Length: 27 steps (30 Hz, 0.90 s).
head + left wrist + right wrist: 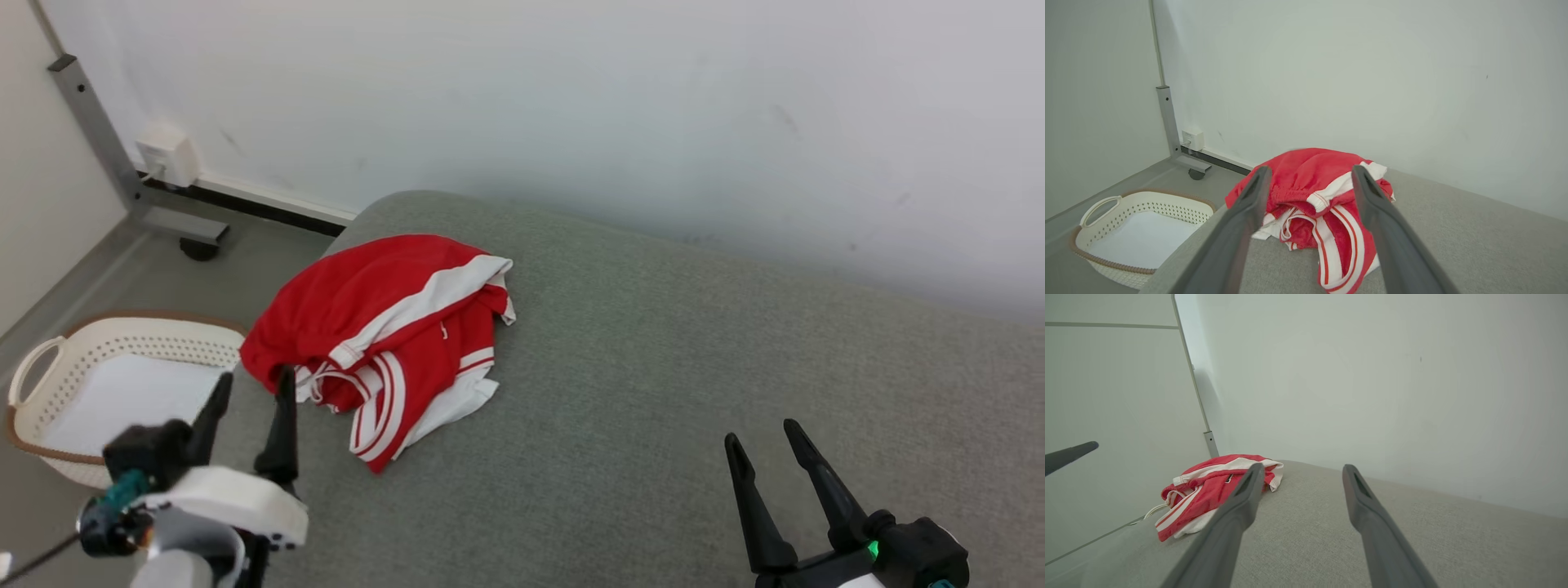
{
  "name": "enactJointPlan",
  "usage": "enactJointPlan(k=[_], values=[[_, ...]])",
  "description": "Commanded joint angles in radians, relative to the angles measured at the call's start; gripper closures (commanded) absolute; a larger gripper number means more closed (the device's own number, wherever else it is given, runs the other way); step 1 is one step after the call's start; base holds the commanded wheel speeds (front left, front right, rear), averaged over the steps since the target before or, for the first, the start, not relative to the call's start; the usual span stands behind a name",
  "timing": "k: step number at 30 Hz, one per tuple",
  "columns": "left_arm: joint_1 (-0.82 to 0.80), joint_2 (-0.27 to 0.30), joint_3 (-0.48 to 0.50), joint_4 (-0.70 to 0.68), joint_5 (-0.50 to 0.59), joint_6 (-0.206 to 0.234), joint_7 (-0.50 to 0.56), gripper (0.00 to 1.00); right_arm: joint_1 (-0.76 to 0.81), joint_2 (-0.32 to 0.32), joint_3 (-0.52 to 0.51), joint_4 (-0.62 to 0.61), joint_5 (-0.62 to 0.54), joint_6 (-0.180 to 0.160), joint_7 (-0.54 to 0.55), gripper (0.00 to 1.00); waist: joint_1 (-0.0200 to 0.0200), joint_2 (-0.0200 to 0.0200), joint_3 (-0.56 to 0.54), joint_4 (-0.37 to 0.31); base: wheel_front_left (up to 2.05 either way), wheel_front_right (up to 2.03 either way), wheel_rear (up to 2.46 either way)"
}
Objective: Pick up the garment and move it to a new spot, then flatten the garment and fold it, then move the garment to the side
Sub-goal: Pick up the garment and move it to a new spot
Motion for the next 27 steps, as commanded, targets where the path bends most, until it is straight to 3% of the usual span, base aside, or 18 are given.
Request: enactJointPlan(k=[1,11,18,27], values=[[-0.040,0.027,0.006,0.006,-0.016,-0.005,0.033,0.00,-0.008,-0.002,0.000,-0.001,-0.004,-0.002,-0.003,0.00,0.0000,0.0000,0.012,-0.037,0.00,0.00,0.00],[-0.216,0.169,0.008,0.078,-0.118,-0.025,0.287,0.00,-0.048,-0.003,0.010,0.003,-0.014,-0.002,-0.003,0.00,0.0000,0.0000,0.087,-0.183,0.00,0.00,0.00],[-0.303,0.255,-0.023,0.234,-0.185,-0.028,0.455,0.00,-0.071,-0.002,0.015,0.012,-0.019,-0.002,-0.003,0.00,0.0000,0.0000,0.119,-0.271,0.00,0.00,0.00],[-0.384,0.352,-0.103,0.396,-0.247,-0.027,0.562,0.00,-0.108,-0.002,0.028,0.017,-0.018,-0.002,-0.003,0.00,0.0000,0.0000,0.172,-0.358,0.00,0.00,0.00]])
